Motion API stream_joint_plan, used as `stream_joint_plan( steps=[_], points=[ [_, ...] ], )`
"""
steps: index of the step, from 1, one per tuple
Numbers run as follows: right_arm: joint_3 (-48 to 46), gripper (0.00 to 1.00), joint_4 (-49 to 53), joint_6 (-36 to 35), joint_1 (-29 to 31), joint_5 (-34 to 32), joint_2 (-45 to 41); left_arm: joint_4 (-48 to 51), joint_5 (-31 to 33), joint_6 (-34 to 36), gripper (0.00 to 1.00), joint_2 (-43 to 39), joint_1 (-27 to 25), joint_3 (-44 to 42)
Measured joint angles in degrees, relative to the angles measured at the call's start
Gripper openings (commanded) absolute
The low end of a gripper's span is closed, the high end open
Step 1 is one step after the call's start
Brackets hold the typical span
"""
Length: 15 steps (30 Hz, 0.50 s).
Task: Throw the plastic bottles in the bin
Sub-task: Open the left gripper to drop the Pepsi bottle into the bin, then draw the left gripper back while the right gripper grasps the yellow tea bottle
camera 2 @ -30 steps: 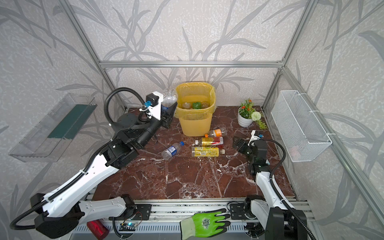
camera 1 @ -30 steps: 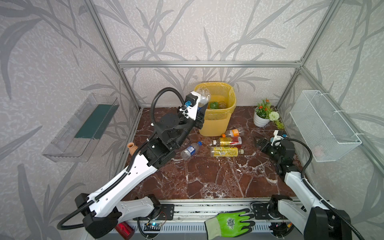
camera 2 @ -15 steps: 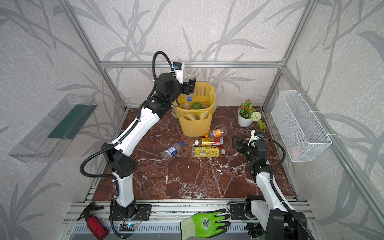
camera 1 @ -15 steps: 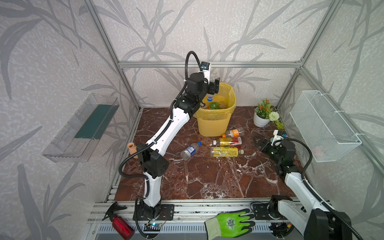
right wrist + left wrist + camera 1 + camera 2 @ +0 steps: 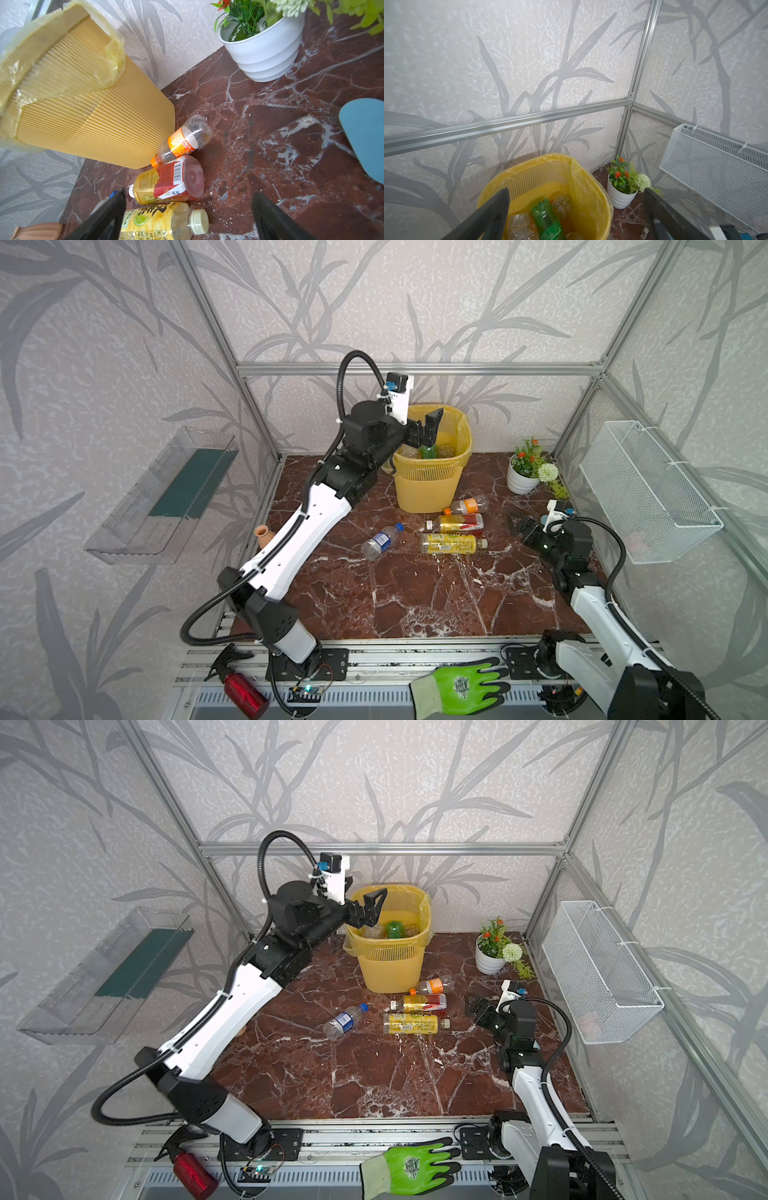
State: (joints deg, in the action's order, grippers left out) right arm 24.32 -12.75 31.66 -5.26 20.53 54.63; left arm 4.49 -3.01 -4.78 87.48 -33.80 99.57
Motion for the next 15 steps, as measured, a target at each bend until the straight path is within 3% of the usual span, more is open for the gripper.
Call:
stream_joint_plan(
  steps=[7, 11, 15],
  points=[
    [0.6, 0.94, 1.6, -0.9, 5.1, 1.2, 3.2, -3.5, 6.2, -2.6, 0.99, -16.5, -0.1, -28.5],
    [3.8, 0.94, 3.7, -4.5, 12.8, 1.0, 7.6, -1.0, 12.8, -6.8, 0.99, -25.2, 0.1, -40.7],
    [10.6, 0.94, 9.2, -12.8, 22.0, -1.0, 13.0, 1.8, 19.1, -10.6, 0.99, -33.9, 0.5, -48.1]
  ],
)
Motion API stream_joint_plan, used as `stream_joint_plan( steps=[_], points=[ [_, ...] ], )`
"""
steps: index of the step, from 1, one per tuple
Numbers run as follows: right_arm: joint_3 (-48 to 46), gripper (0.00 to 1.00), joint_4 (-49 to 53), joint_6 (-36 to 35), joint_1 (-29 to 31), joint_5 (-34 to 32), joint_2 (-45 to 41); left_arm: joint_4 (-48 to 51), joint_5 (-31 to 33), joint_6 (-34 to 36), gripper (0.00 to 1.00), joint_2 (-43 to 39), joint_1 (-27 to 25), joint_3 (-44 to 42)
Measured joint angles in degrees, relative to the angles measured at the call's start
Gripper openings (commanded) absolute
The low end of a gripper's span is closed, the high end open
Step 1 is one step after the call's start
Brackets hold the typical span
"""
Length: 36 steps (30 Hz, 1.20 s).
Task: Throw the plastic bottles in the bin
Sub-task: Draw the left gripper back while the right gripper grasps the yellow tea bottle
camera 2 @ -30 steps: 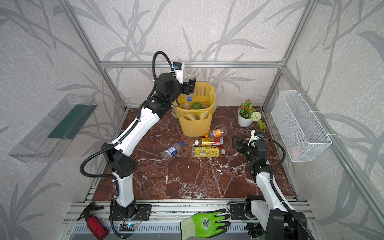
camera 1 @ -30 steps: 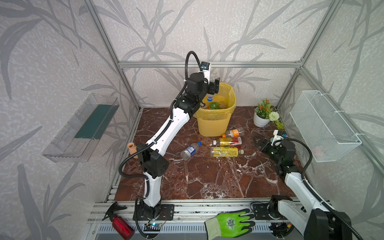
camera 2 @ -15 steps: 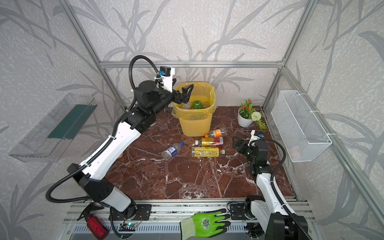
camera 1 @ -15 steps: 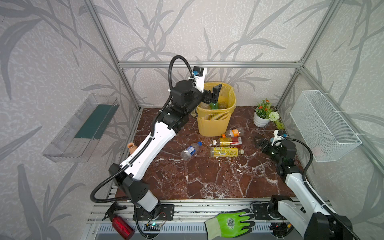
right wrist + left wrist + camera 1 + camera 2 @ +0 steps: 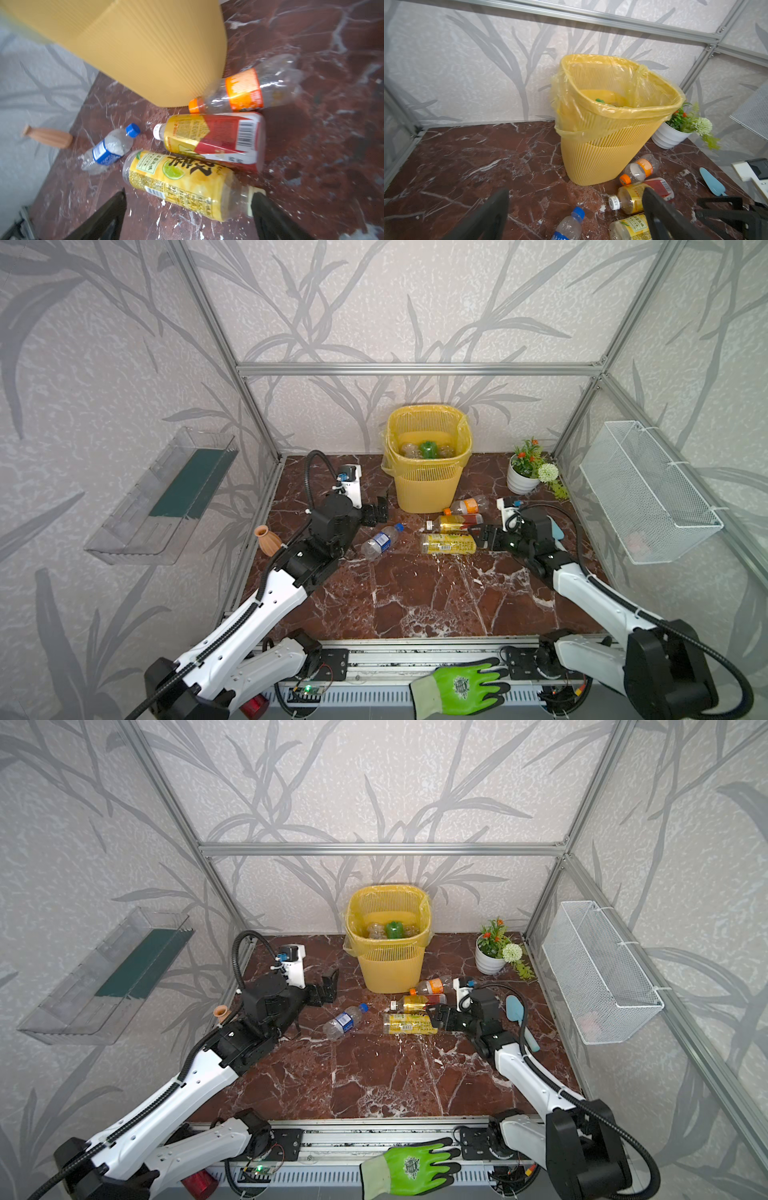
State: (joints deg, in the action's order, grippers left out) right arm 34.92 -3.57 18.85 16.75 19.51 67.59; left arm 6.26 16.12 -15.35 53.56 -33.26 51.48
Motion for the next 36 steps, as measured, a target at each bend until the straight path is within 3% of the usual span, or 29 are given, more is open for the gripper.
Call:
stream_joint_plan(
  steps=[6, 17, 25, 36],
  points=[
    [13.2, 0.89, 10.6, -16.1, 8.0, -3.5, 8.3, 3.6, 6.6, -4.0, 0.99, -8.0, 1.2, -5.0],
    [24.2, 0.85, 26.4, -38.6, 14.5, -11.7, 21.4, 8.9, 9.8, -8.0, 0.99, -12.5, 3.4, -8.0],
    [29.5, 0.81, 33.2, -45.4, 15.3, -13.9, 28.2, 9.8, 9.9, -9.8, 0.99, -13.4, 4.4, -9.4],
    [32.9, 0.81, 37.8, -47.4, 19.0, -16.0, 36.0, 10.5, 9.9, -10.2, 0.99, -14.3, 4.9, -9.4]
  ],
)
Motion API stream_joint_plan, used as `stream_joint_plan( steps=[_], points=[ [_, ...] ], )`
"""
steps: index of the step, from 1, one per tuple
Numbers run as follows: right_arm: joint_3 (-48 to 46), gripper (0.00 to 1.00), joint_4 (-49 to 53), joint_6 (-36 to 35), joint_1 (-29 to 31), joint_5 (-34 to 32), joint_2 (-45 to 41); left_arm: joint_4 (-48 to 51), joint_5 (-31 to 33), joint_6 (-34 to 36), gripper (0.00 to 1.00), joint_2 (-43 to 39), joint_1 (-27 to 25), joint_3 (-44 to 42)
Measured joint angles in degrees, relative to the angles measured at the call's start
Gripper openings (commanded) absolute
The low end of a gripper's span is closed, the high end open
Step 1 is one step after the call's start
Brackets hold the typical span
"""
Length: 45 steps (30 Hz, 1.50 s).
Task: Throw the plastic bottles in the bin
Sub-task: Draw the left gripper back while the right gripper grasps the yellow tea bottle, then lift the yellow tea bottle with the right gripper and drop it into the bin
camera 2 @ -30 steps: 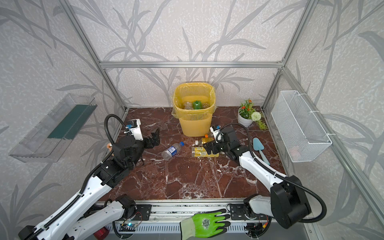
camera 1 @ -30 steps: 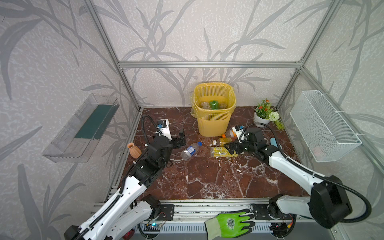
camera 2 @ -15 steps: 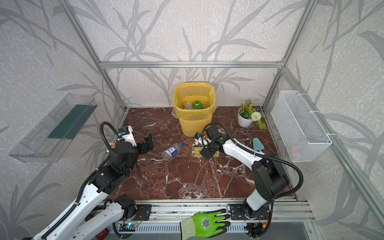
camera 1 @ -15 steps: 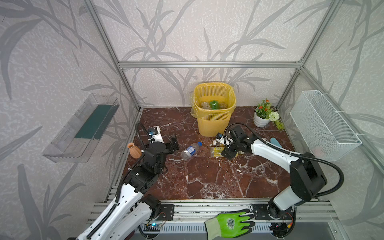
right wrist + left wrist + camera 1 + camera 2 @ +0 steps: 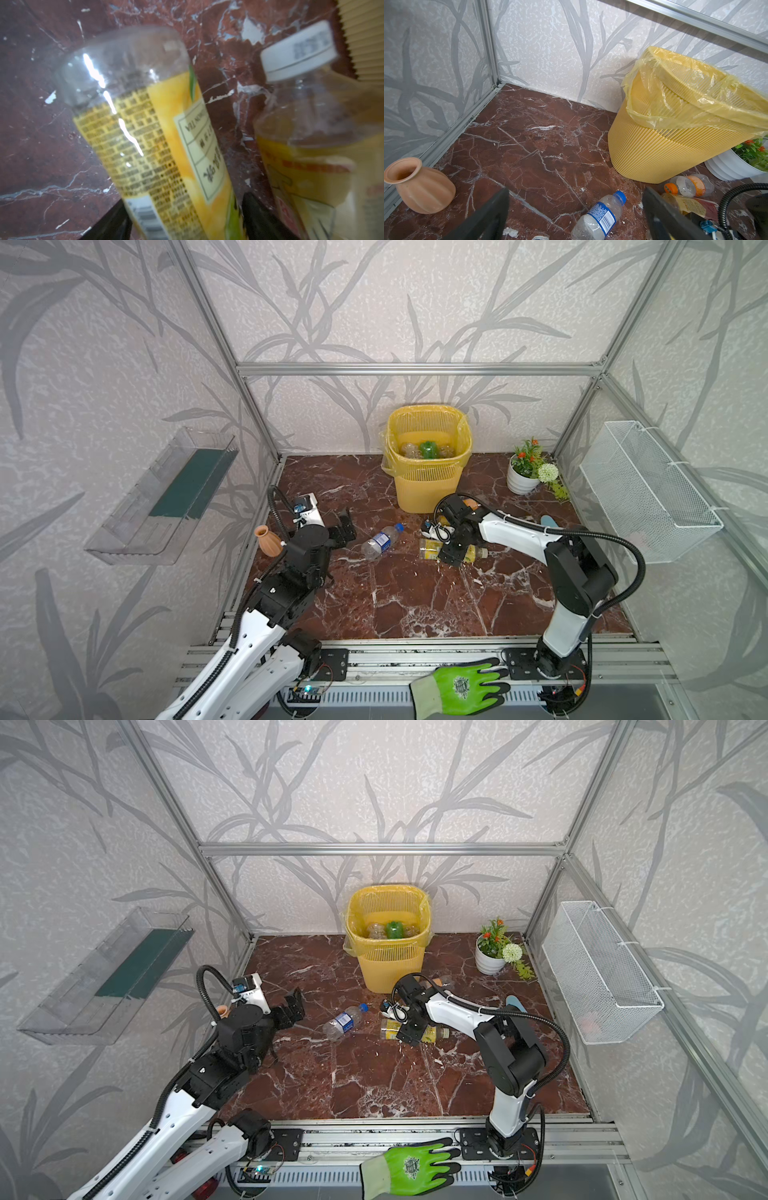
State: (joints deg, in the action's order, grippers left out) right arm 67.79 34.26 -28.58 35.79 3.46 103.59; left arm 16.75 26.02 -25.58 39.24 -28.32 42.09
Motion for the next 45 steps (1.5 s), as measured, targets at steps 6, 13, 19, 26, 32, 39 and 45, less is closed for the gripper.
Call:
stream_joint_plan(
  steps=[6, 13, 19, 26, 32, 39, 45],
  points=[
    [1.9, 0.78, 2.0, 0.1, 3.0, 0.0, 2.0, 0.8, 0.0, -0.1, 0.99, -1.3, 0.2, -0.3],
    [3.0, 0.61, 3.1, 0.4, 5.9, -0.4, 3.6, 1.4, 0.0, -0.1, 0.99, -1.8, 0.4, -0.3],
    [4.6, 0.52, 4.8, 0.7, 6.2, 0.0, 3.7, 1.9, 0.0, -0.1, 0.99, -1.9, 0.4, -0.3],
    [4.4, 0.52, 3.6, 3.5, 6.2, 1.2, -2.7, 2.1, 0.0, -0.4, 0.99, -2.5, 0.7, -0.3],
    [0.2, 0.54, -8.8, 8.4, 6.2, 0.8, -24.0, 2.1, -0.1, -1.2, 0.99, -2.2, 0.7, -0.3],
    [-16.5, 0.54, -39.5, 9.5, 6.1, -2.5, -52.5, 0.2, -1.8, -1.1, 0.99, 0.0, 0.8, -0.4],
    [-16.7, 0.54, -61.9, 7.5, 6.1, -2.2, -58.7, -1.8, -4.4, -1.2, 0.99, 4.5, 1.0, -0.3]
  ],
)
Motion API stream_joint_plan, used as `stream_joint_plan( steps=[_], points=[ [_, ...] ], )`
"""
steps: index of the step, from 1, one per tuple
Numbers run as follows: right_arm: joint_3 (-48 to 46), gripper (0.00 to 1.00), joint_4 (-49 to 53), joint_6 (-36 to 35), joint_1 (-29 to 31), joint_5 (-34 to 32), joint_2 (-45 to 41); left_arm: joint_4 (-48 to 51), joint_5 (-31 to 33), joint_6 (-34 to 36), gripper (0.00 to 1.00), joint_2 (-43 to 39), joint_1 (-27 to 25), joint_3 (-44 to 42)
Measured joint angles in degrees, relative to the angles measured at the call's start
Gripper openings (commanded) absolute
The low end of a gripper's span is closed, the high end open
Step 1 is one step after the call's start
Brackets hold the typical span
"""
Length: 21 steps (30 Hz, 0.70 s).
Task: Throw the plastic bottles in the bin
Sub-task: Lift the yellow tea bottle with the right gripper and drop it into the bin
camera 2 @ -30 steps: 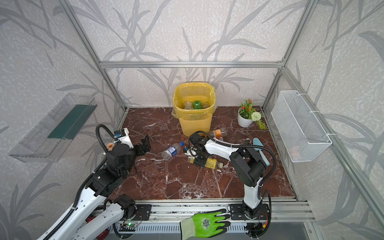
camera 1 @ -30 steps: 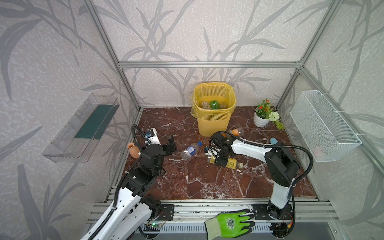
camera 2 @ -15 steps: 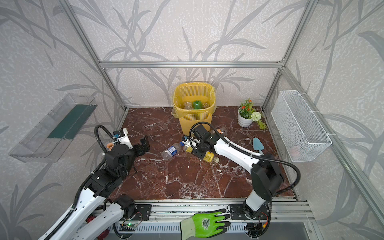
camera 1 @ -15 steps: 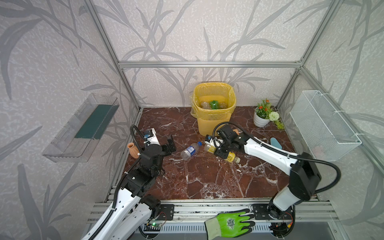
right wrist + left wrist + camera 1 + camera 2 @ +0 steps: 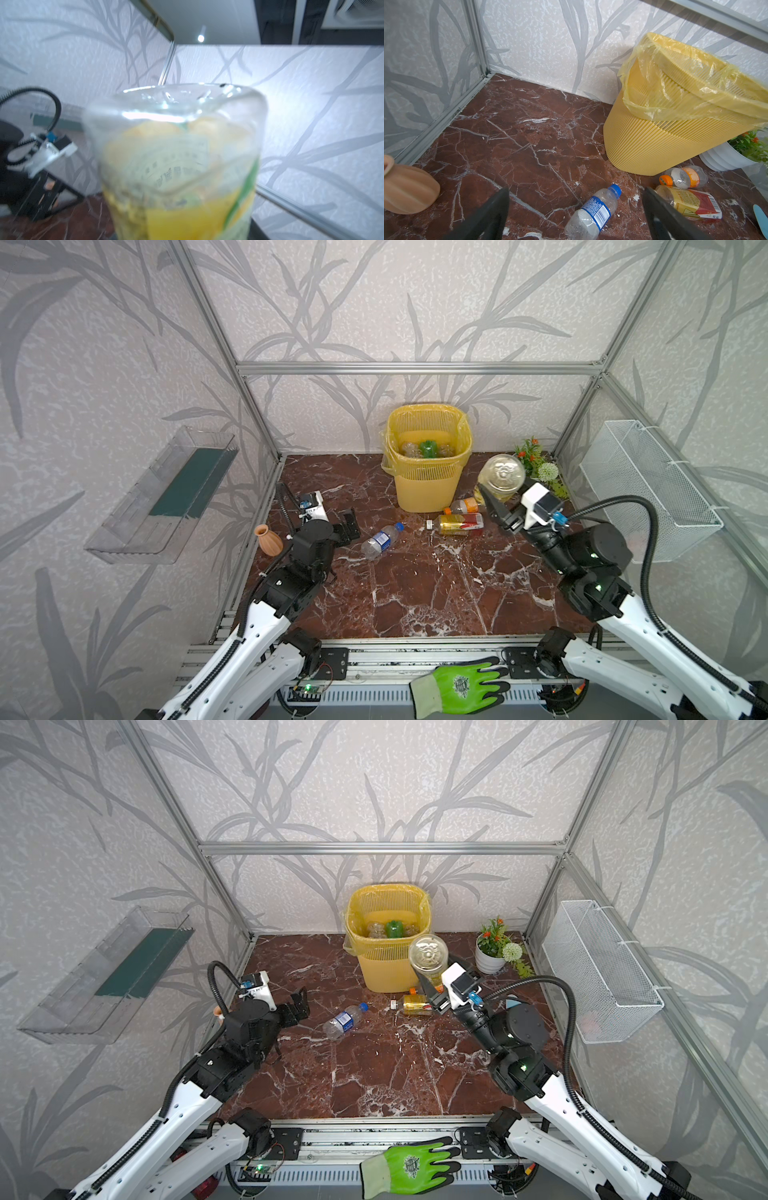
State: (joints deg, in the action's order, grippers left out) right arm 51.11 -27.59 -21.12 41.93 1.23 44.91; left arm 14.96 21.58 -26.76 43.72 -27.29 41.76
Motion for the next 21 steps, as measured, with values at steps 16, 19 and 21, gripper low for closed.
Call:
stream_joint_plan(
  steps=[16, 19, 21],
  points=[
    [26.1, 0.75, -17.1, 14.6, -12.2, 5.5, 38.9, -0.1, -3.2, -1.8, 0.99, 1.0, 0.0, 0.5],
    [28.7, 0.87, -9.9, 20.7, -16.3, 6.8, 47.8, 0.5, -3.1, -1.8, 0.99, -0.2, 0.0, 0.5],
    [29.9, 0.93, -4.0, 22.9, -17.9, 6.9, 50.5, 1.1, -2.9, -1.8, 0.99, -1.1, 0.0, 0.5]
  ],
)
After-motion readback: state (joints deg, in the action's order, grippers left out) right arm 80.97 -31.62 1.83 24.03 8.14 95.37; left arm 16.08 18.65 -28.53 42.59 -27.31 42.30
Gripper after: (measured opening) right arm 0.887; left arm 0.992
